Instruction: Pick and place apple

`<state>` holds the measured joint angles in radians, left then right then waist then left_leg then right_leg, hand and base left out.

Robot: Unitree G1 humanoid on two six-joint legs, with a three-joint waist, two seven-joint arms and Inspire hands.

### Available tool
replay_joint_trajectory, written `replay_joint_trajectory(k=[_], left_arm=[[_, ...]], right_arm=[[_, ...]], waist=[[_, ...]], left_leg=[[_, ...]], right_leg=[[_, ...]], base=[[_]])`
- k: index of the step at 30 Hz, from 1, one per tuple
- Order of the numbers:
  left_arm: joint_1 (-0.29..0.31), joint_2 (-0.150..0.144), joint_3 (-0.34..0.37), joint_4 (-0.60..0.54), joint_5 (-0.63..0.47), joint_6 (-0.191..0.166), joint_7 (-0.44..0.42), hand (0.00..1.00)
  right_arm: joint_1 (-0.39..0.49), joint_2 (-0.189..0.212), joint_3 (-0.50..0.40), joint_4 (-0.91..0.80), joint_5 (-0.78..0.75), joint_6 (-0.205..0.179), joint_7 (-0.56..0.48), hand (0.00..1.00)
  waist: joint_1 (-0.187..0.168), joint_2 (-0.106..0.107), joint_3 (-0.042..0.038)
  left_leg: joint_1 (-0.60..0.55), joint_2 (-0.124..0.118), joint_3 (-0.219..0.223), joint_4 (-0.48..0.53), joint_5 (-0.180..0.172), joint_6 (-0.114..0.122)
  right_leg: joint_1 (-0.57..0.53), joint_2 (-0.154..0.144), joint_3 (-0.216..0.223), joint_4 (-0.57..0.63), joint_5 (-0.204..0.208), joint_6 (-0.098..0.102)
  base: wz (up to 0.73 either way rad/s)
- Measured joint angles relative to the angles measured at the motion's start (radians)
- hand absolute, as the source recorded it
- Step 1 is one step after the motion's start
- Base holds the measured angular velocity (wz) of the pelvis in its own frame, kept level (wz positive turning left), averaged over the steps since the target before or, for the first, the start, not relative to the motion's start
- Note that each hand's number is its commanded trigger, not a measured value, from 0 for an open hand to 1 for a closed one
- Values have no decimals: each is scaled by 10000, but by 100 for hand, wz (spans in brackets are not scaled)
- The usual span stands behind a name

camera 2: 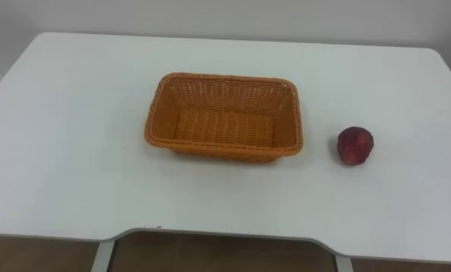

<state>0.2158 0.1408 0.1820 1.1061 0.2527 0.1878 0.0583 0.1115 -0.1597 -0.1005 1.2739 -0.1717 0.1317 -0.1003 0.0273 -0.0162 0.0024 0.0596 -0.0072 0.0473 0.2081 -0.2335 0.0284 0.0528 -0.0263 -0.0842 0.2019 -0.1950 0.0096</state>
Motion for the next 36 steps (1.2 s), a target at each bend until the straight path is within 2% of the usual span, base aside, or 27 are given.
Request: replay_joint_trajectory(k=[6,10,12,13,14,15,17,18,20,22,23,28,30,32,34,36], left_arm=[[-15,-48,-25,136,-14,6,85,0],[-54,-110,25,174,20,-40,190,0],[-30,-128,306,175,29,-132,191,0],[-17,-176,675,175,26,-176,201,0],[22,-202,973,157,11,-211,245,0],[52,-200,1071,156,-6,-223,284,0],[151,-183,1312,156,-37,-306,482,0],[175,-179,1355,161,-38,-343,486,0],[236,-183,1624,147,-23,-459,493,0],[256,-151,1858,143,-24,-536,507,0],[267,-126,2003,117,-50,-694,526,0],[293,-23,2001,-35,-63,-1075,703,0],[304,-32,1980,-51,-63,-1191,703,0],[333,-7,1861,-130,-45,-1245,719,0],[342,43,1618,-144,-35,-1245,791,0],[328,49,1544,-147,-28,-1257,853,0]], right_arm=[[-44,0,0,3,333,-2,-245,0],[-216,48,-329,41,2723,-139,-733,0],[-254,122,-991,93,4089,-268,-863,0],[-274,128,-1680,87,5039,-298,-901,0],[-337,126,-2420,68,6026,-314,-1057,0],[-349,125,-2681,34,6590,-349,-1161,0],[-290,116,-3558,-198,9002,-471,-1672,0],[-300,123,-3805,-323,9460,-471,-1830,0],[-321,91,-5185,-788,11264,-561,-2402,0],[-355,54,-6030,-1186,11963,-767,-2897,0],[-324,42,-6335,-1636,12204,-950,-3304,0],[-307,-116,-6499,-3787,11560,-1684,-5281,0],[-415,-143,-6596,-4999,11028,-1794,-6117,0],[-487,-189,-6513,-6623,9808,-2008,-7082,0],[-551,-387,-6305,-7449,9030,-2091,-7626,0],[-580,-454,-6203,-8344,8106,-2204,-8151,0]], waist=[[39,28,2],[-8,11,21],[-18,-12,5],[-43,22,20],[-171,28,9],[-238,42,1],[-479,12,-15],[-543,33,-21],[-911,33,-8],[-1126,35,-18],[-1225,42,-19],[-1311,-2,-32],[-1309,-25,-30],[-1295,-82,-62],[-1268,-142,-66],[-1060,-196,-58]], left_leg=[[-18,0,15,-33,0,0],[-122,2,16,7,1,0],[-124,0,-2,28,1,1],[-129,1,3,47,1,1],[-133,-1,2,41,0,1],[-137,-1,2,42,0,2],[-136,0,1,68,0,1],[-135,0,4,69,0,1],[-134,-11,14,60,0,2],[-133,-13,33,46,0,2],[-127,-16,60,-10,1,3],[-144,-39,211,-8,18,23],[-164,-60,280,-17,33,48],[-297,-67,328,11,37,53],[-397,-66,326,53,38,54],[-428,-61,346,45,38,54]], right_leg=[[-6,4,21,8,-2,2],[-23,4,10,-21,-1,2],[-12,3,14,-13,-1,2],[-18,-2,3,9,-1,2],[-17,-6,-7,6,-4,6],[-15,-5,-9,5,-5,8],[-6,5,11,19,-5,8],[-7,8,23,20,-5,8],[-9,-4,14,20,-6,10],[-20,-8,39,42,-15,18],[-37,-9,70,55,-30,19],[-246,-15,274,274,-91,46],[-368,-38,334,378,-105,64],[-535,-39,393,394,-106,68],[-595,-37,402,394,-104,70],[-670,-17,474,414,-102,67]], base=[[-1],[1],[3],[0],[0],[0],[0],[0],[0],[-3],[-5],[-10],[-12],[-6],[-2],[-6]])
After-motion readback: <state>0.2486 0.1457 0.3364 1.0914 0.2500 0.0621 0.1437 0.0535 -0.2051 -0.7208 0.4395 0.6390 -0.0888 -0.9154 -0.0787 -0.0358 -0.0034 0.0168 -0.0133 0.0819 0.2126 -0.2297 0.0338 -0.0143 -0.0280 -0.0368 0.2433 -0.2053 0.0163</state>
